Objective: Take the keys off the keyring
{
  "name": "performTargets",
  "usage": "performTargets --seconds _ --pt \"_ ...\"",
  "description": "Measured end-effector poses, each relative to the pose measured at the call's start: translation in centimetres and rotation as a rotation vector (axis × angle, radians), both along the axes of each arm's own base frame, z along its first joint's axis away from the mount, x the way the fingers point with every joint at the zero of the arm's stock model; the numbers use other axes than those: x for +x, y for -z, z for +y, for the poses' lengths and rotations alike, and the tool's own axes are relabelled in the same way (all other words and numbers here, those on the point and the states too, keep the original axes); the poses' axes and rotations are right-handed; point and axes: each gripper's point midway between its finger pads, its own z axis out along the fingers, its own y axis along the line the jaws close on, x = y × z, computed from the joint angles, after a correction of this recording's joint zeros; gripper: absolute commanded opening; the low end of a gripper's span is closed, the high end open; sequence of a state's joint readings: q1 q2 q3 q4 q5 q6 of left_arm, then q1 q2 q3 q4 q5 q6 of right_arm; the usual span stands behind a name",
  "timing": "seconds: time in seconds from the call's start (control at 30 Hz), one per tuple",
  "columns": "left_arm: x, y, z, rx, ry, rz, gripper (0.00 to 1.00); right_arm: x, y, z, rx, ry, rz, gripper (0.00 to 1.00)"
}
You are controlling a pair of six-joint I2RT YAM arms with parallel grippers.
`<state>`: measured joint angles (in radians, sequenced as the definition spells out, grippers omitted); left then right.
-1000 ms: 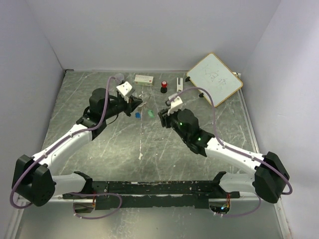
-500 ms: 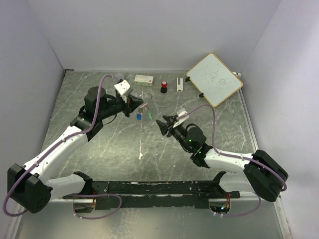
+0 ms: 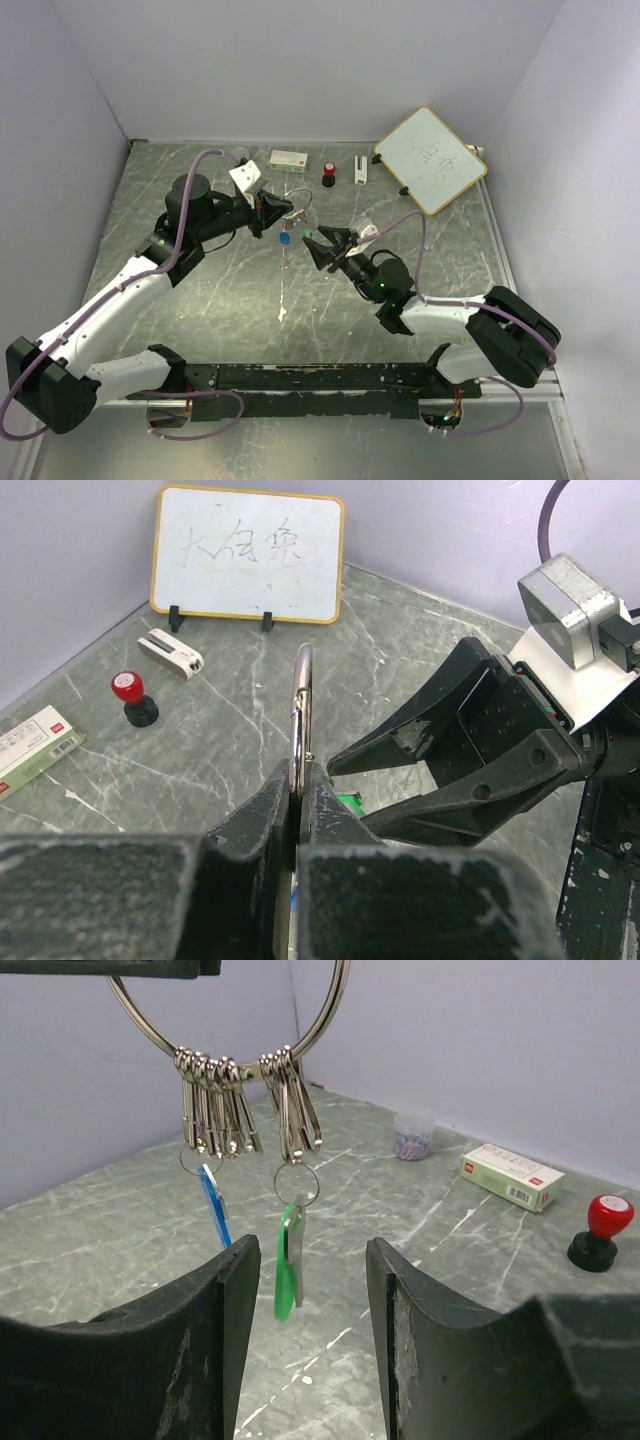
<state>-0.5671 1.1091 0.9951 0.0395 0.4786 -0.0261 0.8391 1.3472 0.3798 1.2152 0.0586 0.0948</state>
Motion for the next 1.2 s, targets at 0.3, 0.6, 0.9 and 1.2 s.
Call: performTargets --seconds 0.3,0.6,0.9,1.2 --pt "-0.8 0.5 -0.5 0.012 0.022 0.028 0.07 0.2 -0.2 0.2 0.011 -0.001 -0.008 0.47" --pt "-1.6 -0.3 -0.6 0.001 0.035 0.012 0.07 0.7 -0.3 0.6 0.011 0.006 -0.009 0.46" --pt "-1.9 -0.8 -0.5 -0.007 0.037 0.0 0.07 1.3 0.0 1.1 0.003 0.01 -0.007 0.45" --pt "-2.0 -0.9 -0.5 -0.008 0.036 -0.003 0.07 1.6 0.1 1.5 -0.001 0.01 -0.006 0.35"
